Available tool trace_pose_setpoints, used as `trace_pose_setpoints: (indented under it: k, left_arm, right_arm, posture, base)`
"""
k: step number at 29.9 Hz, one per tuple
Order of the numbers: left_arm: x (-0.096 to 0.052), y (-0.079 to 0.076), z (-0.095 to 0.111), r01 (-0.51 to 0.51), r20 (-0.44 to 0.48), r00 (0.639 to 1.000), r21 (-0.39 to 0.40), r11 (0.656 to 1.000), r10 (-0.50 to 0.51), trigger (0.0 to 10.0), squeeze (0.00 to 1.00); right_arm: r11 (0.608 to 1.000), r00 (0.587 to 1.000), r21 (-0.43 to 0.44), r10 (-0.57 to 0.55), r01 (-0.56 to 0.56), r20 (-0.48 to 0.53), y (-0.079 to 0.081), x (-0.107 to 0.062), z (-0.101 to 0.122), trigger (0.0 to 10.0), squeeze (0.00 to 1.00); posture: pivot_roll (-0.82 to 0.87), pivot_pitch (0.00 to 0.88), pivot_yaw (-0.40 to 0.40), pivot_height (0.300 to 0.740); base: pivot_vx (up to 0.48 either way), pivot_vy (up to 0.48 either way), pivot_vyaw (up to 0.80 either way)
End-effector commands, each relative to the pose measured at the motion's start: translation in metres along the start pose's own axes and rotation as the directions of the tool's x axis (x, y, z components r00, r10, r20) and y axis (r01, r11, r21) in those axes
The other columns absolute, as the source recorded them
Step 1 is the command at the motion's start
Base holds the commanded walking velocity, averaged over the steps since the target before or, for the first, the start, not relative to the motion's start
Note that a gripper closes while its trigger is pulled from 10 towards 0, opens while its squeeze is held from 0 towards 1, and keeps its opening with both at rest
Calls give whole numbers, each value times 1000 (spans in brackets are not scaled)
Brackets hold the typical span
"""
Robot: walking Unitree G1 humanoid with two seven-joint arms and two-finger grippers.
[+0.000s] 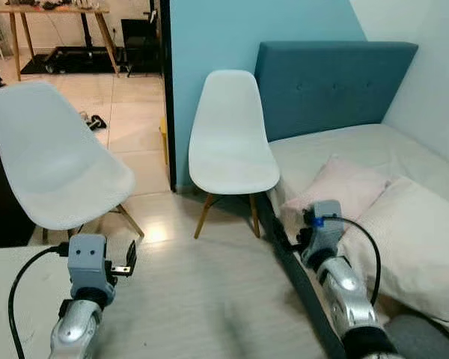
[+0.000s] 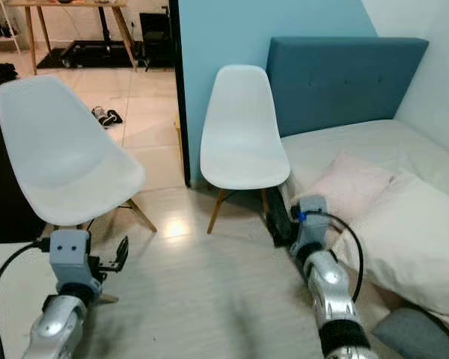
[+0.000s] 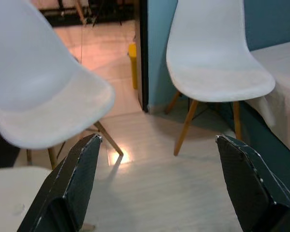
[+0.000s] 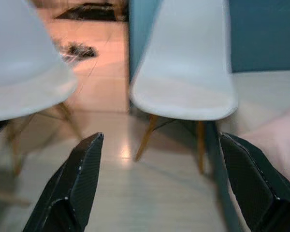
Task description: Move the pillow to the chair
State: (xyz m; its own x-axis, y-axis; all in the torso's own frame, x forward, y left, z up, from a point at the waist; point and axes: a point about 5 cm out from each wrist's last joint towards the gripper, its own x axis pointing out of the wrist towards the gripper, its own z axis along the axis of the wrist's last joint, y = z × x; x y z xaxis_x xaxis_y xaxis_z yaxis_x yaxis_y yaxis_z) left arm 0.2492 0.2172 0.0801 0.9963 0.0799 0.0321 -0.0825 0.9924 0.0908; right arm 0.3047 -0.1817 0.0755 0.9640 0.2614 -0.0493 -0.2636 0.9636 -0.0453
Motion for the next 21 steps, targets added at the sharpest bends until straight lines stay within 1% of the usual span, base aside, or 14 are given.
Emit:
trace_pose_setpoints:
  k: [1,3,5,6,8,9,10,11,12,13,15,16,21]
  left_arm:
    - [-7,4,4,9,-17,1000,35,999,-8,10000,0]
    - [-15,1,10,18,-10,1000,25,1000,-18,10000,0]
    - [-21,-7,16,29,-6,1000,-5,1000,-29,10000,0]
    - [-21,-7,16,29,-6,1000,-5,1000,-29,10000,0]
    - [-27,-18,19,43,-8,999,-47,998,-44,10000,0]
    - [-27,-18,19,43,-8,999,-47,998,-44,10000,0]
    - [-30,-25,20,51,-14,999,-60,997,-52,10000,0]
    - [-30,-25,20,51,-14,999,-60,997,-52,10000,0]
    - [-31,-29,19,51,-18,998,-53,997,-52,10000,0]
    - [-31,-29,19,51,-18,998,-53,997,-52,10000,0]
    - [-29,-20,16,-42,-45,998,-116,992,37,10000,0]
    - [-28,-16,16,-81,-65,995,-147,986,72,10000,0]
    - [-28,-19,19,-67,-63,996,-152,986,58,10000,0]
  right_arm:
    - [999,1000,-32,8,-7,16,-2,-9,6,10000,0]
    - [999,999,-47,12,-10,38,-4,-19,14,10000,0]
    - [999,997,-24,31,-29,65,-1,-24,22,10000,0]
    - [999,997,-24,31,-29,65,-1,-24,22,10000,0]
    - [999,995,-10,44,-44,86,6,-27,29,10000,0]
    - [999,995,-10,44,-44,86,6,-27,29,10000,0]
    - [999,995,-5,47,-47,83,10,-26,29,10000,0]
    - [999,995,-5,47,-47,83,10,-26,29,10000,0]
    - [999,996,0,40,-41,74,13,-23,26,10000,0]
    - [999,996,0,40,-41,74,13,-23,26,10000,0]
    - [999,999,42,30,-32,40,16,-18,22,10000,0]
    - [998,999,61,26,-28,30,16,-17,25,10000,0]
    - [998,999,58,28,-29,32,17,-16,30,10000,0]
  posture:
    - [-31,0,-69,740]
    - [-32,0,-66,740]
    - [-37,0,-65,740]
    - [-37,0,-65,740]
    - [-39,0,-63,740]
    - [-39,0,-63,740]
    - [-40,0,-59,740]
    - [-40,0,-59,740]
    - [-32,0,-58,740]
    - [-32,0,-58,740]
    - [-17,0,-79,740]
    - [-22,0,-80,740]
    - [-27,0,-83,740]
  base:
    - [0,0,0]
    - [0,0,0]
    - [0,0,0]
    - [0,0,0]
    - [0,0,0]
    - [0,0,0]
    - [0,0,0]
    - [0,0,0]
    - [0,0,0]
    - [0,0,0]
    - [0,0,-800]
    - [0,0,-800]
    - [0,0,-800]
